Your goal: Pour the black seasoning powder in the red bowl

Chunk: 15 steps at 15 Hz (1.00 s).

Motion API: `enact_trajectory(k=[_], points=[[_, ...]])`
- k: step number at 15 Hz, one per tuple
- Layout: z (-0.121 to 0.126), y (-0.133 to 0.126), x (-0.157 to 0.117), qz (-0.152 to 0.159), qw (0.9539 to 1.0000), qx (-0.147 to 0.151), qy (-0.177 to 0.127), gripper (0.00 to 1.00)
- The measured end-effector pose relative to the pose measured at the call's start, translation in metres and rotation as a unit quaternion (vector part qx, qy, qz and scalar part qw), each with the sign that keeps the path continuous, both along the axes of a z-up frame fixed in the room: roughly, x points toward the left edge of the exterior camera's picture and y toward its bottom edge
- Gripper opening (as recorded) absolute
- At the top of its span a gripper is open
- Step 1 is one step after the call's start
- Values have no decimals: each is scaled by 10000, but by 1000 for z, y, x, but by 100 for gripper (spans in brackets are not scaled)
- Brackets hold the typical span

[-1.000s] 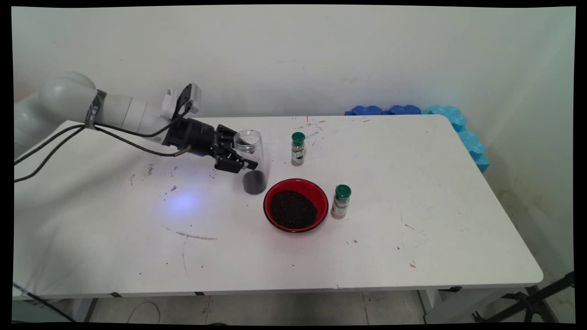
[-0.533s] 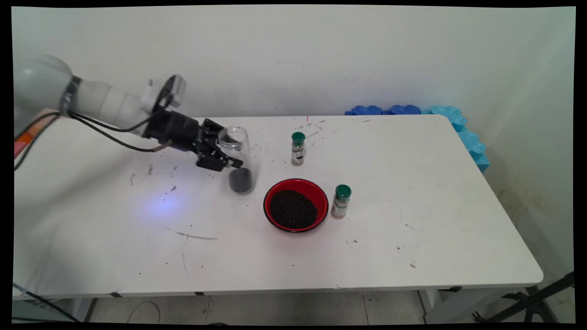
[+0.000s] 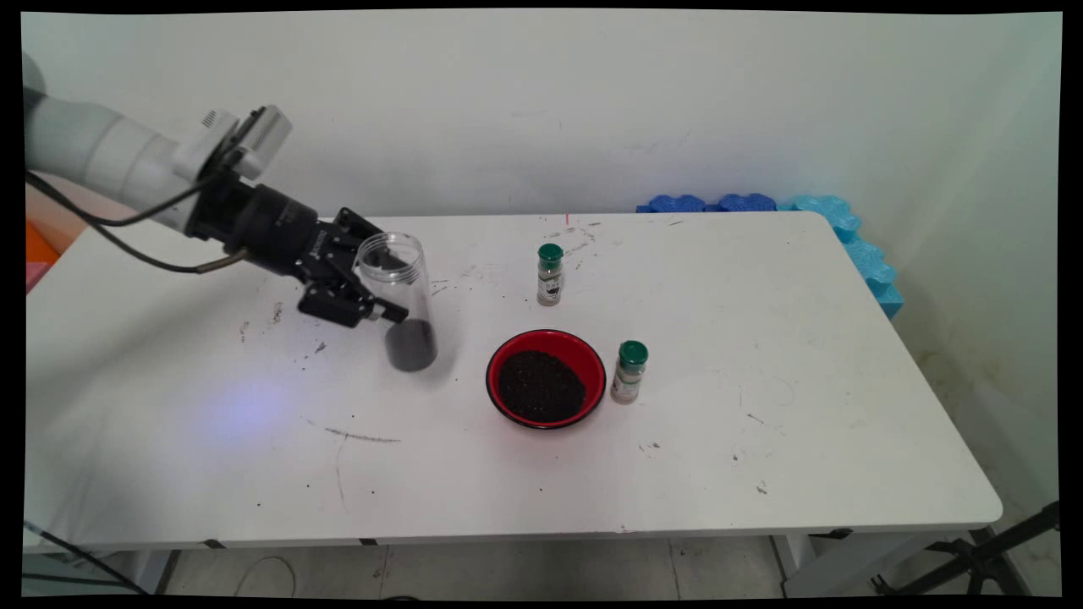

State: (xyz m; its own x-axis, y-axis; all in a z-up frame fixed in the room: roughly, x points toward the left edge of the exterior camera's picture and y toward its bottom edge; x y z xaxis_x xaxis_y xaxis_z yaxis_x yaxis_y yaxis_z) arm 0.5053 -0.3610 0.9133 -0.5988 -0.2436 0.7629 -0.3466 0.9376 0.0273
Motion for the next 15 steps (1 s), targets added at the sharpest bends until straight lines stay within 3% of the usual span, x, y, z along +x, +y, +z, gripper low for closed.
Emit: enact_trajectory(k=[4, 9, 13, 15], points=[[27, 24, -24, -97, 9989, 460, 72, 0], [42, 47, -58, -206, 9934, 1110, 202, 0], [42, 53, -83, -70, 9854, 1680, 267, 0], [39, 51, -97, 158, 9790, 2005, 338, 0]])
